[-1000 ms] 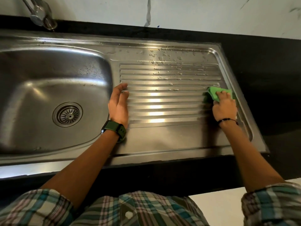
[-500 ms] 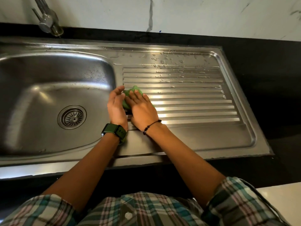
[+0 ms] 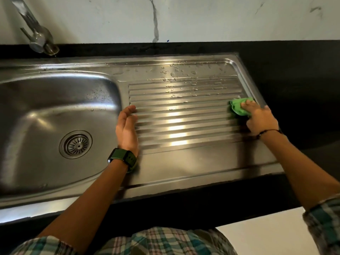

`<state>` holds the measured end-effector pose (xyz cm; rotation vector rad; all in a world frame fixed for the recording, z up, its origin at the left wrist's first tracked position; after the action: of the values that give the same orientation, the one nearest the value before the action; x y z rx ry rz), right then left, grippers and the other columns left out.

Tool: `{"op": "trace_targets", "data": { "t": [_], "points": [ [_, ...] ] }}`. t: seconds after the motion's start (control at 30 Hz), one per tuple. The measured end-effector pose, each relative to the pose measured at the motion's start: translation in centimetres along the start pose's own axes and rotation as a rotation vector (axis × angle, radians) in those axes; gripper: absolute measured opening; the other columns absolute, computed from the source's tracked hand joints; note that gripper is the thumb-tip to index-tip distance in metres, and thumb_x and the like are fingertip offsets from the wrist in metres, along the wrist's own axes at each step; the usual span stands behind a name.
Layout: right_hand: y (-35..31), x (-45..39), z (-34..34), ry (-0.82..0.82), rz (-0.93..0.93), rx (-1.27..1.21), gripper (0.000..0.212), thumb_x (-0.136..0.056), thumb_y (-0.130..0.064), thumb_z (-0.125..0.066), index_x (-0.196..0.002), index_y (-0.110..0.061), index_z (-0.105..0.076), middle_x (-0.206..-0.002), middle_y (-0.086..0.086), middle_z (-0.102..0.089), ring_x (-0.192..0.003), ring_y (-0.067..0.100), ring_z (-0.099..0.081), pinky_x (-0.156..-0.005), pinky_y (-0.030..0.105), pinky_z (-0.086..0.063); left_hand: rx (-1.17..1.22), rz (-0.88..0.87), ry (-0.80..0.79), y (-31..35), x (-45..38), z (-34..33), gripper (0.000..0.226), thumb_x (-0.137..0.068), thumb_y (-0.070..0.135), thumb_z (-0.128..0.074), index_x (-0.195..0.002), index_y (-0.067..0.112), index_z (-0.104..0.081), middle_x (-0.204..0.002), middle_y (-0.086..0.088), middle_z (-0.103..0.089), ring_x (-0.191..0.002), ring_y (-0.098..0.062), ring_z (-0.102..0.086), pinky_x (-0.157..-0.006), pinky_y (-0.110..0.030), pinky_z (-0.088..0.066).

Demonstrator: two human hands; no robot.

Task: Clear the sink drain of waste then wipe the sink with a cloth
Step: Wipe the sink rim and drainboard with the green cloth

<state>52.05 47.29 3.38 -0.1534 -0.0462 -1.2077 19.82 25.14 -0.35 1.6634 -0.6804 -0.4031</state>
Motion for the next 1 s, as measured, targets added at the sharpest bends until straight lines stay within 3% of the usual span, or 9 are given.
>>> {"op": "trace_targets", "data": {
  "t": [0.2, 0.37, 0.43, 0.53, 0.67, 0.73, 0.83, 0.87, 1.0],
  "points": [
    [-1.1, -0.4, 0.0, 0.149, -0.148, -0.223, 0.052, -0.083, 0.003, -0.049, -0.133, -0.008, -0.047, -0.145, 0.017, -0.04, -0.128, 0.038, -0.04, -0.11, 0.043, -0.03, -0.1, 0.008, -0.013, 0.6, -0.8, -0.7, 0.043, -0.073, 0.027, -0.046, -0.112, 0.012, -0.058, -0.105, 0.001, -0.057, -0.094, -0.01, -0.051, -0.089, -0.027, -0.041],
    [-6.6, 0.0, 0.0, 0.115, -0.1, -0.178, 0.048, -0.08, 0.0, -0.05, -0.127, -0.009, -0.053, -0.13, 0.022, -0.051, -0.113, 0.042, -0.05, -0.098, 0.045, -0.041, -0.126, 0.028, -0.003, 0.8, -1.6, -0.8, 0.04, -0.075, 0.026, -0.046, -0.112, 0.014, -0.059, -0.106, 0.001, -0.058, -0.099, -0.015, -0.051, -0.093, -0.035, -0.043],
    [-12.2, 1.3, -0.7, 0.086, 0.012, -0.185, 0.049, -0.078, -0.003, -0.051, -0.127, -0.008, -0.052, -0.131, 0.02, -0.051, -0.119, 0.038, -0.047, -0.102, 0.04, -0.037, -0.087, 0.028, -0.012, 0.6, -1.7, -0.7, 0.042, -0.076, 0.026, -0.046, -0.114, 0.014, -0.058, -0.109, 0.001, -0.059, -0.101, -0.013, -0.052, -0.09, -0.027, -0.044],
    [-22.0, 3.7, -2.6, 0.07, 0.239, -0.164, 0.049, -0.086, -0.016, -0.048, -0.133, -0.005, -0.042, -0.142, 0.017, -0.041, -0.134, 0.03, -0.03, -0.114, 0.035, -0.017, -0.038, 0.012, -0.026, 0.5, -1.7, -0.8, 0.044, -0.077, 0.025, -0.046, -0.118, 0.013, -0.056, -0.113, 0.002, -0.059, -0.098, -0.002, -0.057, -0.079, -0.01, -0.046],
    [-30.6, 5.6, -5.0, 0.004, 0.409, -0.136, 0.048, -0.095, -0.015, -0.031, -0.142, -0.001, -0.025, -0.152, 0.021, -0.023, -0.144, 0.033, -0.01, -0.12, 0.041, -0.002, 0.022, 0.021, -0.028, 0.0, -1.9, -0.6, 0.041, -0.077, 0.021, -0.044, -0.116, 0.015, -0.056, -0.12, -0.011, -0.058, -0.112, -0.024, -0.055, -0.098, -0.037, -0.044],
    [-31.8, 5.7, -5.0, 0.009, 0.451, -0.136, 0.047, -0.097, -0.016, -0.029, -0.142, -0.003, -0.025, -0.153, 0.018, -0.022, -0.145, 0.032, -0.007, -0.12, 0.041, 0.002, 0.052, 0.011, -0.024, 0.3, -2.0, -0.5, 0.039, -0.076, 0.02, -0.043, -0.113, 0.016, -0.057, -0.117, -0.009, -0.058, -0.111, -0.022, -0.054, -0.098, -0.034, -0.044],
    [-31.6, 5.8, -5.0, 0.008, 0.523, -0.126, 0.049, -0.097, -0.02, -0.032, -0.143, -0.008, -0.025, -0.155, 0.014, -0.021, -0.146, 0.029, -0.006, -0.12, 0.038, 0.004, 0.063, 0.008, -0.028, 0.6, -1.8, -0.8, 0.04, -0.074, 0.019, -0.044, -0.112, 0.016, -0.056, -0.11, -0.004, -0.059, -0.099, -0.01, -0.057, -0.084, -0.019, -0.047],
    [-31.5, 5.9, -4.9, 0.007, 0.554, -0.111, 0.052, -0.096, -0.022, -0.036, -0.144, -0.008, -0.023, -0.155, 0.013, -0.02, -0.146, 0.028, -0.006, -0.12, 0.038, 0.003, 0.055, 0.008, -0.022, 0.5, -1.7, -0.8, 0.039, -0.076, 0.019, -0.044, -0.113, 0.017, -0.056, -0.11, -0.003, -0.059, -0.1, -0.011, -0.057, -0.084, -0.021, -0.048],
    [-29.7, 6.0, -4.5, 0.019, 0.621, -0.005, 0.051, -0.095, -0.017, -0.033, -0.143, -0.005, -0.023, -0.154, 0.015, -0.022, -0.145, 0.029, -0.012, -0.12, 0.038, -0.003, -0.011, 0.02, -0.013, 0.2, -1.7, -0.5, 0.034, -0.091, 0.007, -0.04, -0.122, 0.014, -0.053, -0.127, -0.014, -0.055, -0.12, -0.033, -0.049, -0.102, -0.051, -0.041]
  ]
}}
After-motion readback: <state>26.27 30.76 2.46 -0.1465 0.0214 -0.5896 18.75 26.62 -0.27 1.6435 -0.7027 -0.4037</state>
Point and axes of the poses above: each hand's wrist, its own x-axis away from the middle knuckle, its own z-axis out of the back of the hand, y = z × x, the point moved 9 cm from there along -x, towards the middle knuckle
